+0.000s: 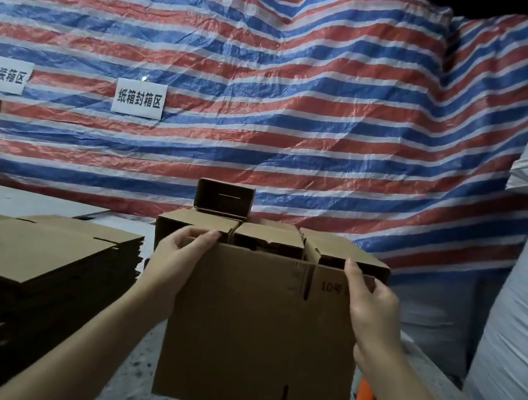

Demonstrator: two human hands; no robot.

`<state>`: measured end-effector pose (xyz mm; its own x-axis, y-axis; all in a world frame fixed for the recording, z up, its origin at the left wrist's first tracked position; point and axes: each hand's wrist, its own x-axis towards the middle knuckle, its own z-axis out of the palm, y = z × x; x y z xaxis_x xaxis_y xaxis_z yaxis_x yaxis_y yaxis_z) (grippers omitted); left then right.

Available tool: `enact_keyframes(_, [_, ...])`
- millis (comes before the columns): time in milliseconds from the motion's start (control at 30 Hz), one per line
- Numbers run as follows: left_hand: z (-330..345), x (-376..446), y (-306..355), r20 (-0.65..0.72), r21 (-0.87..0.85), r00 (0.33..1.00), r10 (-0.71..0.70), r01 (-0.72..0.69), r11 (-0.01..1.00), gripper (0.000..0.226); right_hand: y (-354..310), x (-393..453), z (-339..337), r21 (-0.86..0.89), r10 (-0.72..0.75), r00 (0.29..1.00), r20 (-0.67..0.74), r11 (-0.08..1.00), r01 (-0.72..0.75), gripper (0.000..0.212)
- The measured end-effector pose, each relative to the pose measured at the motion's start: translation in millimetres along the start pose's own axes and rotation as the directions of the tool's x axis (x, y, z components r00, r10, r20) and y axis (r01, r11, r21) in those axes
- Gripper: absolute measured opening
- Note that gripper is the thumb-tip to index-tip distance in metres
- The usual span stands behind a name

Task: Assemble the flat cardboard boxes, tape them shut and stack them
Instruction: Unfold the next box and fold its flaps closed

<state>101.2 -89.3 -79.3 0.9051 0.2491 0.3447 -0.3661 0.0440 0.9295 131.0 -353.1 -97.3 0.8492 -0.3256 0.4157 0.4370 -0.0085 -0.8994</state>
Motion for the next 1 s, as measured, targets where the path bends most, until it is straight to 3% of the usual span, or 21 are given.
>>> enact_keyframes(367, [1, 18, -29, 0.006, 0.154, 0.993, -0.12, 0.118, 0.981, 0.023, 26, 5, -6, -0.034, 0.056, 0.998, 0.015, 0.998, -0.056, 0.035])
enact_keyframes(767, [4, 17, -31, -0.016, 0.087, 0.974, -0.228, 0.228, 0.97, 0.04, 19, -2, -4, 0.074, 0.184, 0.983, 0.008, 0.98, -0.184, 0.032])
enact_keyframes(1000, [6, 11, -27, -0.029, 0.05, 0.975, -0.221, 0.222, 0.974, 0.032, 20, -4, -1, 0.106, 0.156, 0.988, 0.001, 0.982, -0.155, 0.034])
